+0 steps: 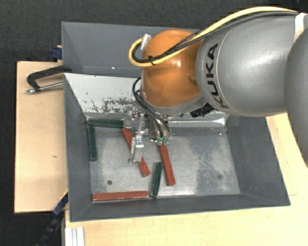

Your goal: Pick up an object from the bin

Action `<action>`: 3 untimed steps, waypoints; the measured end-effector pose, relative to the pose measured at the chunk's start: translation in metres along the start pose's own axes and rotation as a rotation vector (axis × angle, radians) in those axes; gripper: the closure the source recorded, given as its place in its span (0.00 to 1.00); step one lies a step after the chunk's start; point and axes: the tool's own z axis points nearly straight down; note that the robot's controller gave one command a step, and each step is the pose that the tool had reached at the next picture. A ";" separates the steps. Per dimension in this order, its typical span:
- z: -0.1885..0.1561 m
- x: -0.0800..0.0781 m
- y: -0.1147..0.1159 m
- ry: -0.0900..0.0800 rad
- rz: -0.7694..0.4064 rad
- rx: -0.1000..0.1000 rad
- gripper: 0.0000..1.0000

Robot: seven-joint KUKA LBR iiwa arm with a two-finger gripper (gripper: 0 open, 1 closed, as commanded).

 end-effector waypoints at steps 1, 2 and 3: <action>0.048 -0.006 -0.019 -0.003 0.086 -0.001 0.00; 0.127 -0.037 -0.037 -0.002 0.210 -0.001 0.00; 0.074 -0.027 -0.042 -0.002 0.236 0.000 0.00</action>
Offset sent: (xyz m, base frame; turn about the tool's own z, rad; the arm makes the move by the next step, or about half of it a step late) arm 0.0369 -0.0394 -0.1286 0.2119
